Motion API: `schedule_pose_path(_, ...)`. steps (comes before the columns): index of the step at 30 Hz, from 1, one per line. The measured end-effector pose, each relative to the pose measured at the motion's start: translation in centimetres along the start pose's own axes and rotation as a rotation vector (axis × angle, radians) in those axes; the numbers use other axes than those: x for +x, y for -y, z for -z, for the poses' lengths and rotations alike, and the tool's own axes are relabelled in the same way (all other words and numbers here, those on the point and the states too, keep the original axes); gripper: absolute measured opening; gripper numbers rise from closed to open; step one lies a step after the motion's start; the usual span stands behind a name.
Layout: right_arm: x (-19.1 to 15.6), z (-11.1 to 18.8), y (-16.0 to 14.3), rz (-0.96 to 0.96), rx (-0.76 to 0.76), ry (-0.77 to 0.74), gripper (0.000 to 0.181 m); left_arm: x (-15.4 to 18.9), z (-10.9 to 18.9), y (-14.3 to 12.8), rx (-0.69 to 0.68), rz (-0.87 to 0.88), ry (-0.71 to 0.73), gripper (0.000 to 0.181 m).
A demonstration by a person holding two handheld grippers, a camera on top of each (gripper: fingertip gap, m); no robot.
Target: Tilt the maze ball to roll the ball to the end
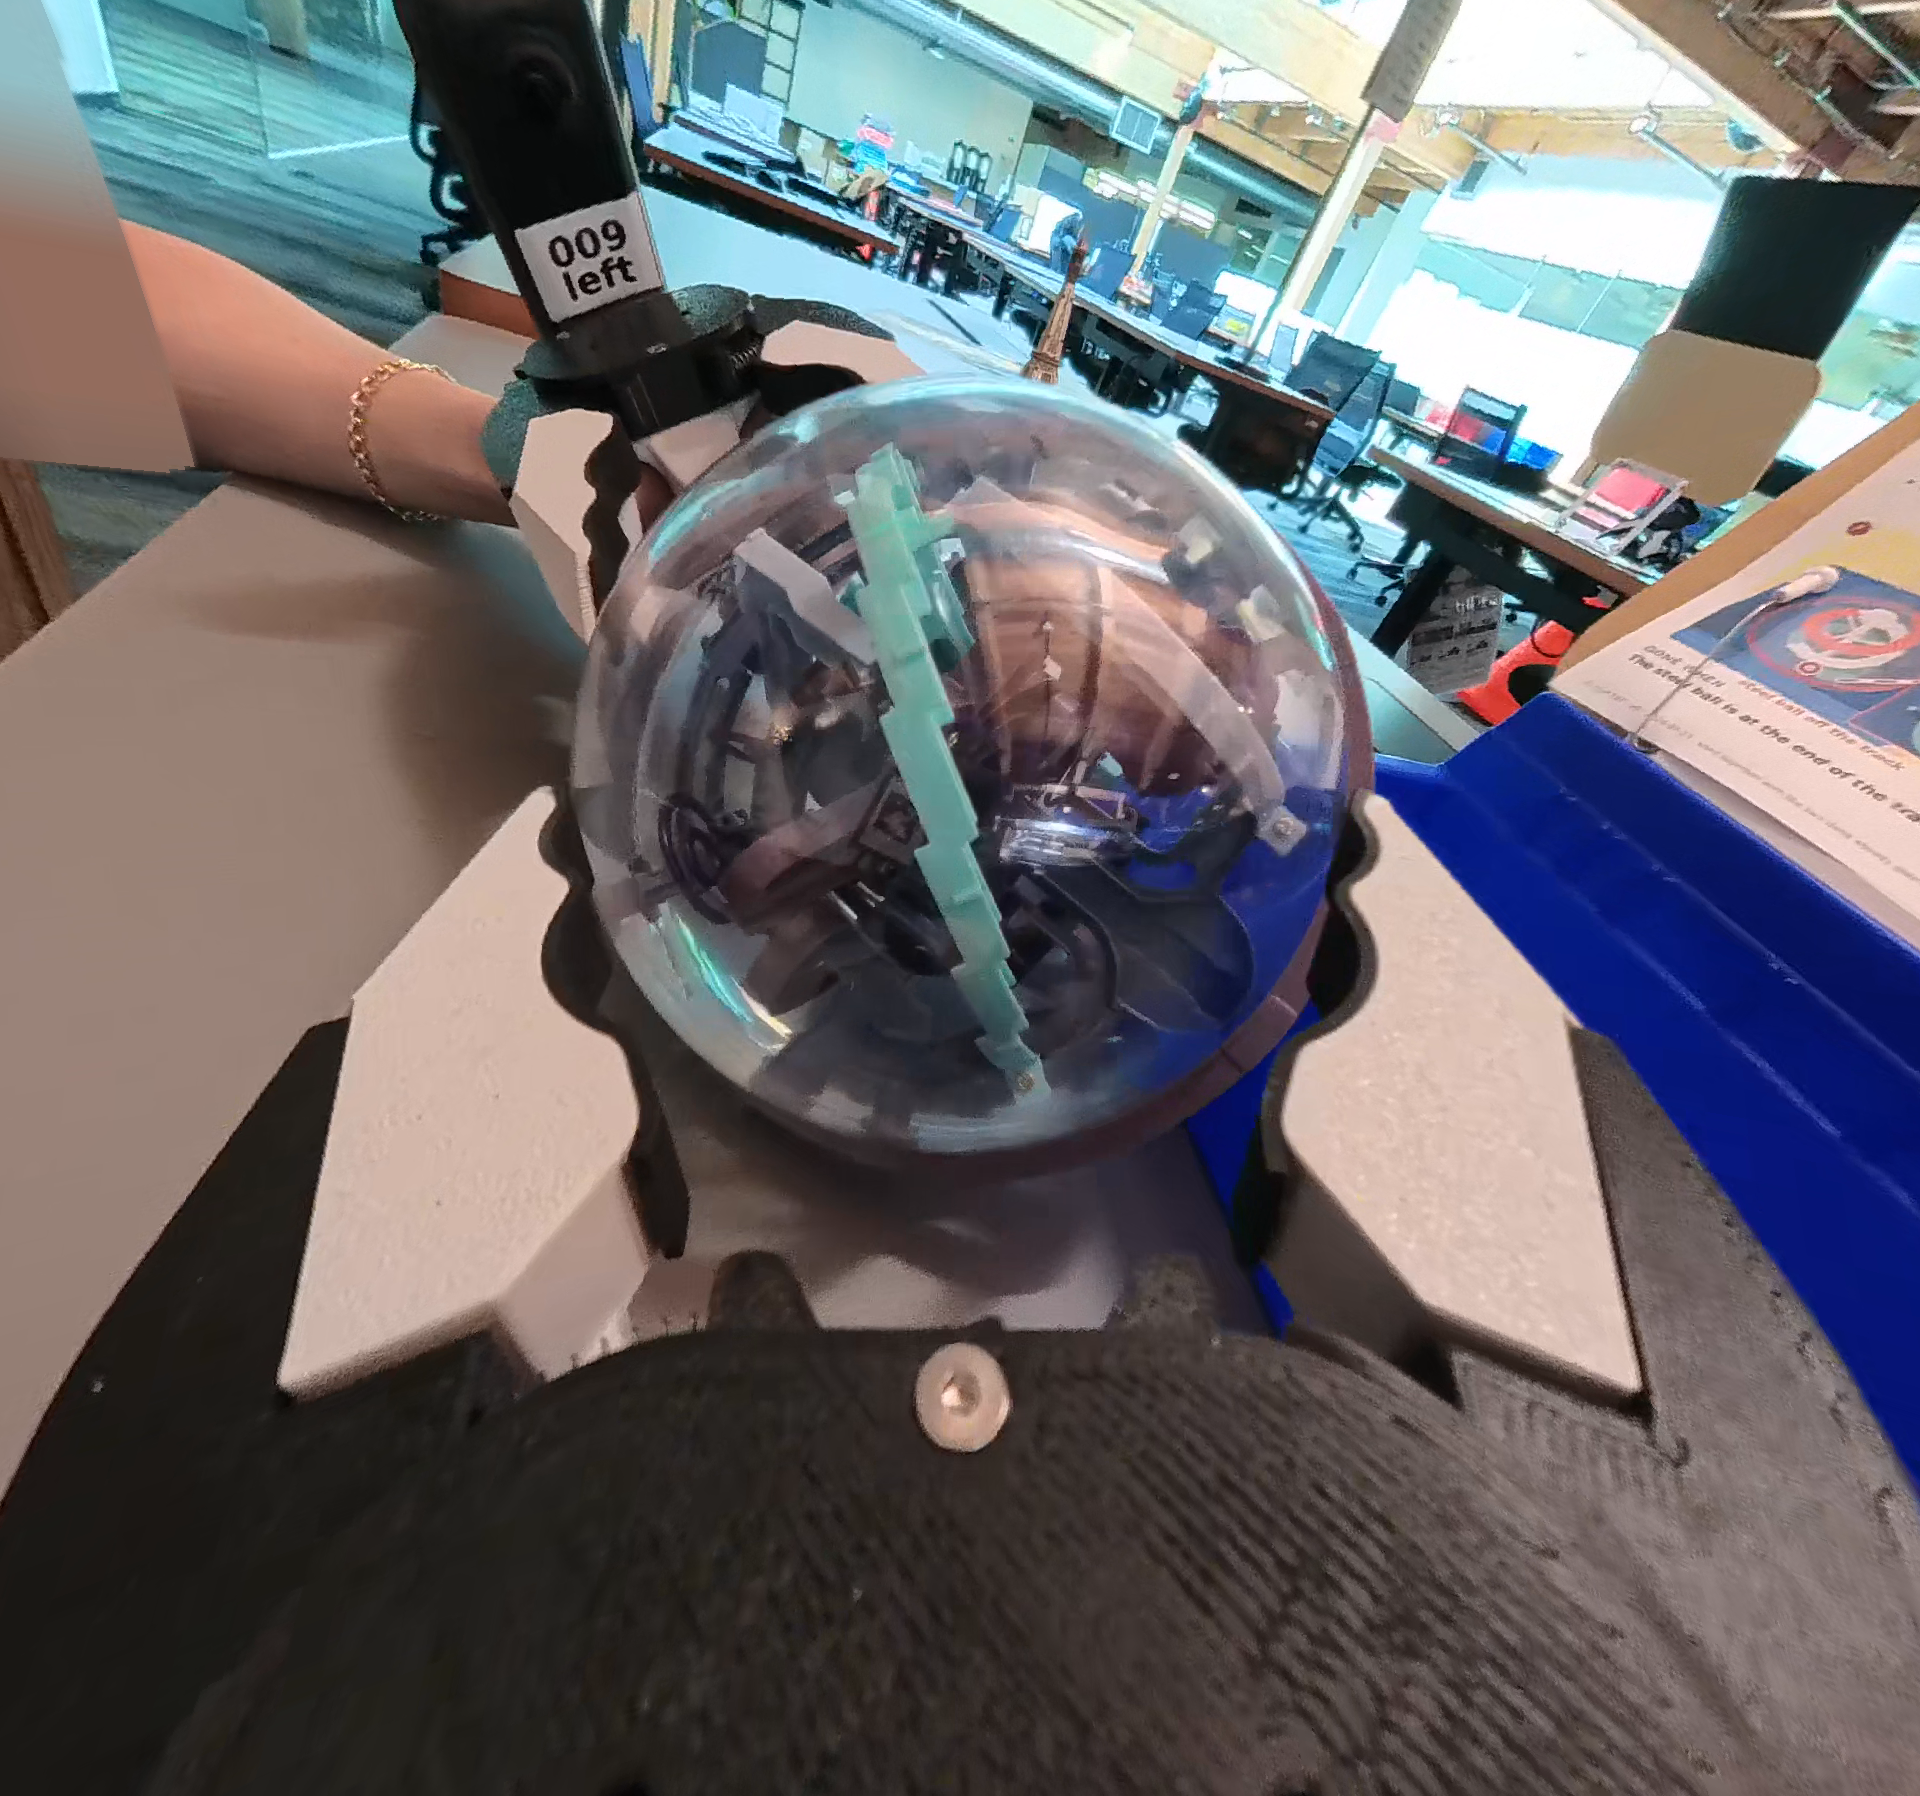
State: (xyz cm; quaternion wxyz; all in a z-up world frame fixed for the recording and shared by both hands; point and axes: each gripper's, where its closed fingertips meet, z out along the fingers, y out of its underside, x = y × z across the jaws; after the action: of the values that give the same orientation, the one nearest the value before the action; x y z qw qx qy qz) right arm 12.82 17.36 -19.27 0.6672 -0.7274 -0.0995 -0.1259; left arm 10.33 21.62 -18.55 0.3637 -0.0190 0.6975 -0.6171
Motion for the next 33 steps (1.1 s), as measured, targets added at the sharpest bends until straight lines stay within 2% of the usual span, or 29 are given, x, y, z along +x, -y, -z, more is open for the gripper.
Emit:
schedule_pose_path(6,0.0,-0.3,-2.2,0.058,-0.113,-0.011,0.143,-0.2,-0.3,-0.2,0.003,0.075,0.007,0.110)
schedule_pose_path(10,0.0,-0.4,-2.4,0.051,-0.125,-0.012,0.143,-0.3,-0.4,-0.6,-0.018,0.134,0.000,0.114)
schedule_pose_path(13,-0.2,-0.6,-2.7,0.037,-0.151,-0.007,0.143,-0.6,-0.6,-1.2,-0.065,0.210,-0.008,0.127)
schedule_pose_path(16,-0.6,-0.9,-2.7,0.001,-0.162,0.009,0.143,-0.1,-0.7,-1.5,-0.105,0.264,-0.040,0.131)
schedule_pose_path(20,-1.2,-1.1,-2.3,0.033,-0.144,0.025,0.142,0.4,-0.7,-1.7,-0.118,0.204,-0.049,0.138)
schedule_pose_path(24,-1.3,-0.9,-2.0,0.036,-0.138,0.036,0.139,0.4,-0.6,-1.6,-0.109,0.173,-0.050,0.138)
schedule_pose_path(28,-1.4,-0.5,-0.8,-0.042,-0.102,0.057,0.136,0.5,-0.6,-1.4,-0.102,0.101,-0.046,0.138)
schedule_pose_path(33,-1.2,-0.9,-0.7,-0.036,-0.095,0.025,0.139,0.3,-0.5,-1.4,-0.105,0.036,-0.028,0.136)
